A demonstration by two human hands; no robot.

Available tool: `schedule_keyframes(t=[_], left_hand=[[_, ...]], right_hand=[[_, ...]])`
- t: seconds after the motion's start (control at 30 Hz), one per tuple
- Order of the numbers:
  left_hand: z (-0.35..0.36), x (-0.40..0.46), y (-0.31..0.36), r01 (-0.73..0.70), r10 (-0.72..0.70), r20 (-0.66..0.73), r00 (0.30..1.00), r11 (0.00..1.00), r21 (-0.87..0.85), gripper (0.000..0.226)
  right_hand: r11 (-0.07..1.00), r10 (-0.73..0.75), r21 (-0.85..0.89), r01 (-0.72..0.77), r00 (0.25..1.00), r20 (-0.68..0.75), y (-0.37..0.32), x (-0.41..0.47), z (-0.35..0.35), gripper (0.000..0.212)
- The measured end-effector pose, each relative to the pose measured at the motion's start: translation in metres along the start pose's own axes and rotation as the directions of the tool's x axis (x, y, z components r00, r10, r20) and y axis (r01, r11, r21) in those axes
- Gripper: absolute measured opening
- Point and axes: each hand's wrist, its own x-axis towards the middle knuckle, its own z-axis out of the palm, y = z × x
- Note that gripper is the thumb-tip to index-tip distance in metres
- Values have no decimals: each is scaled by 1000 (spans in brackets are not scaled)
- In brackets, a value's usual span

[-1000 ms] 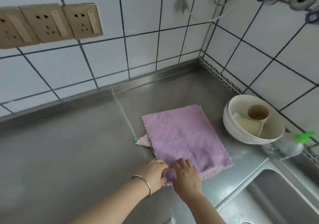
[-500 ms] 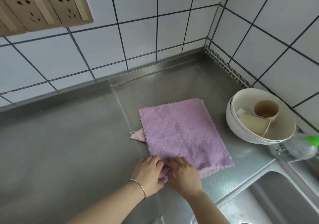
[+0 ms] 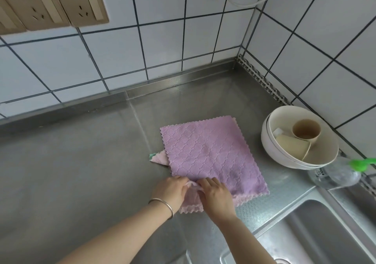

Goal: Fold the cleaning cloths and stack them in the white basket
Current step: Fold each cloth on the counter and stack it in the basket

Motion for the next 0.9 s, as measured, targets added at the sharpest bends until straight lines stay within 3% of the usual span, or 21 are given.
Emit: schedule_keyframes(t=[0.13, 0.2, 0.27, 0.33, 0.47, 0.57, 0.63, 0.8, 0.9], left_hand=[[-32, 0, -4, 17, -27, -181, 983, 998, -59, 28], [-52, 1, -11, -17, -21, -304, 952, 992, -121, 44], [-77, 0, -21, -46, -36, -424, 905, 982, -181, 65], [-103, -5, -35, -36, -90, -502, 860, 971, -236, 74], [-157, -25, -76, -26, -170, -652, 739, 960, -280, 63], [-202, -44, -111, -18, -228, -710, 666, 947, -321, 44], [-231, -54, -137, 25, -248, -745, 619, 955, -297, 37], [-298, -73, -221, 199, -214, -713, 668, 974, -107, 39], [-333, -97, -254, 260, -296, -739, 605, 951, -169, 32]], right_hand=[[991, 127, -29, -132, 982, -140, 21, 14, -25, 13], [984, 145, -65, -163, 964, -221, 30, 25, -45, 22], [984, 141, -63, -165, 949, -281, 28, 36, -68, 18], [989, 143, -5, -150, 947, -287, 17, 50, -89, 36], [992, 75, 121, -33, 928, -365, -38, 84, -123, 28], [969, -74, 183, 167, 901, -428, -89, 114, -136, 15], [953, -154, 166, 253, 879, -451, -120, 136, -139, 19], [958, -139, 204, 200, 950, -278, -203, 192, -126, 21], [925, -132, 319, 207, 961, -241, -252, 206, -125, 17]])
